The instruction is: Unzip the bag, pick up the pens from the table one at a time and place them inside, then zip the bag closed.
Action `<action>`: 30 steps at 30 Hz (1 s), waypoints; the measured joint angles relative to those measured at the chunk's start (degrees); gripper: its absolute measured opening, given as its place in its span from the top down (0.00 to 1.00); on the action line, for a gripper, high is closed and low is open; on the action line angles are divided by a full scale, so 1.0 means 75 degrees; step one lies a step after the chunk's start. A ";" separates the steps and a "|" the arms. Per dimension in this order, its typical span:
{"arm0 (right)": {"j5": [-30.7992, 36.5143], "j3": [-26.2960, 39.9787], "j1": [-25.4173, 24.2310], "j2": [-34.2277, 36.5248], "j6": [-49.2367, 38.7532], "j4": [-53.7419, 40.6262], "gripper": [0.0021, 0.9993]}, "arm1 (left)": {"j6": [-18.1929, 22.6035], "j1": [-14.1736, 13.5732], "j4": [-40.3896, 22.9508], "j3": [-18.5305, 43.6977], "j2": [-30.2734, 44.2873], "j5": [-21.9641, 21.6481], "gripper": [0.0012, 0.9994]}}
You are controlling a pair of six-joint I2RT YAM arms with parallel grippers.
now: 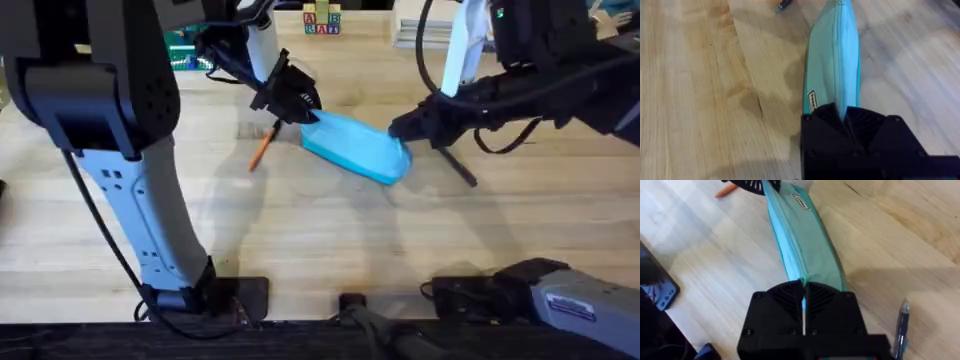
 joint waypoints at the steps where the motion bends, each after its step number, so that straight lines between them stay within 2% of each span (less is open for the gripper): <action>1: 0.0004 0.0000 0.0010 -0.0001 0.0023 0.0016 0.97 | 0.0000 0.0000 0.0000 0.0000 -0.0001 0.0000 0.96; 20: 0.0022 0.0000 0.0055 0.0057 0.0109 0.0088 0.97 | 0.0000 -0.0001 0.0015 0.0000 0.0000 0.0003 0.96; 30: -0.0079 0.0029 0.0747 0.0809 0.0313 0.1135 0.97 | 0.0000 -0.0017 -0.0009 0.0000 0.0000 0.0000 0.96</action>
